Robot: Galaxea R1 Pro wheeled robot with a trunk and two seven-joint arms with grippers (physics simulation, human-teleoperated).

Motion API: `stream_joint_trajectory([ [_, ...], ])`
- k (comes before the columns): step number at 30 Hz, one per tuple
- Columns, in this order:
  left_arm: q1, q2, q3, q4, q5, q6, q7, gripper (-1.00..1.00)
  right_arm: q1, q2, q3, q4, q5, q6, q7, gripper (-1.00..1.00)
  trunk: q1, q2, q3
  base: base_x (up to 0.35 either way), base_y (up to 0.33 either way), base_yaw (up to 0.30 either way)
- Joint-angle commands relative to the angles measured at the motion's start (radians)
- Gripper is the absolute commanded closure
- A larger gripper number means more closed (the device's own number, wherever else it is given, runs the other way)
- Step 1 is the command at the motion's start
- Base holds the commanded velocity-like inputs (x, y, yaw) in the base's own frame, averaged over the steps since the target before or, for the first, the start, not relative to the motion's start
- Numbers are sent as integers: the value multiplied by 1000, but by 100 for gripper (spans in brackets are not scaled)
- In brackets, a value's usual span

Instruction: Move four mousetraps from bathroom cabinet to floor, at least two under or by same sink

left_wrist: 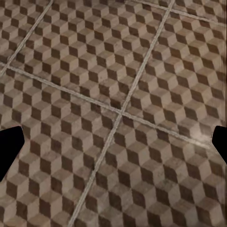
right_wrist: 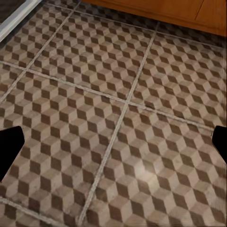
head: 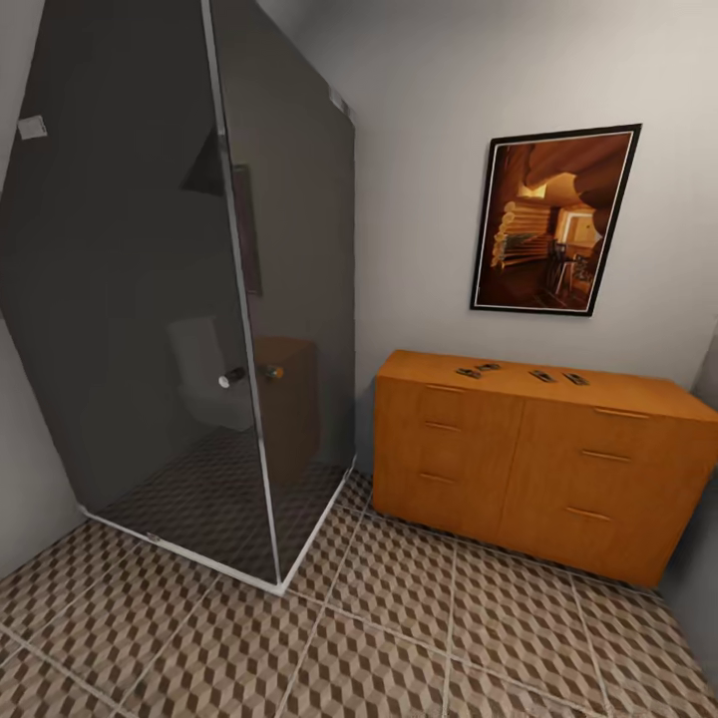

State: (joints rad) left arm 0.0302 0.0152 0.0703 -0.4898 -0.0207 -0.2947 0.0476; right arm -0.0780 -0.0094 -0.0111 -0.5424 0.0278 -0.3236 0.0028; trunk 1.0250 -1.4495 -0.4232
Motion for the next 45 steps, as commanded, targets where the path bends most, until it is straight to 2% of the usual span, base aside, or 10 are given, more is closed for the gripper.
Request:
stream_joint_trajectory([
  [1, 0, 0, 0, -2, -2, -1, 3, -100, -1, 0, -1, 1, 3, -3, 0, -100, 0, 0, -1, 0, 0, -262],
  [30, 0, 0, 0, -3, -2, -1, 3, -100, 0, 0, -1, 1, 3, -3, 0, -100, 0, 0, -1, 94, -86, -257],
  [45, 0, 0, 0, -3, -2, -1, 3, -100, 0, 1, -1, 1, 3, -3, 0, -100, 0, 0, -1, 77, -69, -193],
])
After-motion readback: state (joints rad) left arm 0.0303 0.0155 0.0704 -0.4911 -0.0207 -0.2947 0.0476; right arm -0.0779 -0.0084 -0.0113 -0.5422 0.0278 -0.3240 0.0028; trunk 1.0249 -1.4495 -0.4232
